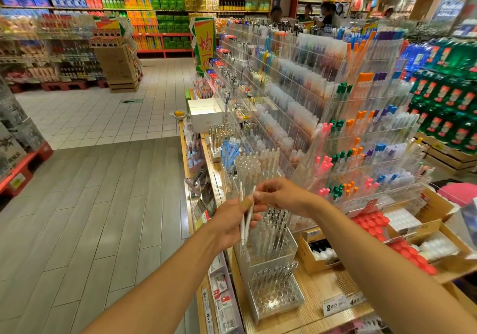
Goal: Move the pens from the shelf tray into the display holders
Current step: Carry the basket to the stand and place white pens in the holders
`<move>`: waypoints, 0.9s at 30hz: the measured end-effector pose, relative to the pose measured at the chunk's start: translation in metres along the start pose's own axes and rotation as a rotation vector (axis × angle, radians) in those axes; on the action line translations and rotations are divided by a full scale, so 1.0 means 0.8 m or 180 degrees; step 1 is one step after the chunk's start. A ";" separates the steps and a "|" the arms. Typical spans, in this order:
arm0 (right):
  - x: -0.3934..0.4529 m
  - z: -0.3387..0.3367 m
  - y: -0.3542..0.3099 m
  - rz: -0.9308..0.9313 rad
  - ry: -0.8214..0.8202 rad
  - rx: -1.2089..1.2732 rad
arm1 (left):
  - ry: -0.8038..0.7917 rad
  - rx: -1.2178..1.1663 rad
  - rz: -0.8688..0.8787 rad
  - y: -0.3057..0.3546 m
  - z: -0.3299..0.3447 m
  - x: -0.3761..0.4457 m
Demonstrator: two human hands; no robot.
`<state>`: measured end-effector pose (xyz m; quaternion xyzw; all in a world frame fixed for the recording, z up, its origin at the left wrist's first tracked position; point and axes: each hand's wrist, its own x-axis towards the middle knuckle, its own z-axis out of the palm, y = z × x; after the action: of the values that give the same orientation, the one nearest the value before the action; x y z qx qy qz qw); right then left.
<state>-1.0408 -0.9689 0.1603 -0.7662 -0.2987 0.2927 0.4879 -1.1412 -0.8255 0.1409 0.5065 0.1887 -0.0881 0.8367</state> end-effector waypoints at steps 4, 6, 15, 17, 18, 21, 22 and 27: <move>-0.003 -0.005 0.000 0.0141 0.0054 0.0378 | -0.0051 -0.0043 -0.0032 0.000 0.005 0.001; -0.001 -0.016 -0.005 0.0297 0.0246 0.0794 | -0.0021 -0.0115 -0.0140 0.000 0.004 0.003; 0.038 -0.066 -0.017 -0.0419 0.2104 -0.0488 | 0.0116 0.0050 -0.0291 -0.007 -0.013 0.010; 0.045 -0.057 -0.019 -0.0585 0.2022 -0.0885 | 0.0126 0.0043 -0.0269 -0.005 -0.012 0.011; 0.048 -0.053 -0.020 -0.0642 0.1966 -0.1039 | 0.0128 0.0049 -0.0251 -0.004 -0.012 0.011; 0.055 -0.043 -0.020 -0.0714 0.1814 -0.1327 | 0.0120 0.0036 -0.0185 -0.001 -0.012 0.010; 0.056 -0.042 -0.021 -0.0728 0.1794 -0.1414 | 0.0118 0.0021 -0.0164 0.000 -0.012 0.009; 0.064 -0.044 -0.025 -0.0730 0.1603 -0.1923 | 0.0182 -0.0021 -0.0085 0.002 -0.014 0.005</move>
<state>-0.9852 -0.9439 0.1834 -0.8844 -0.3260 -0.0612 0.3282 -1.1398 -0.8145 0.1363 0.5036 0.2196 -0.0841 0.8313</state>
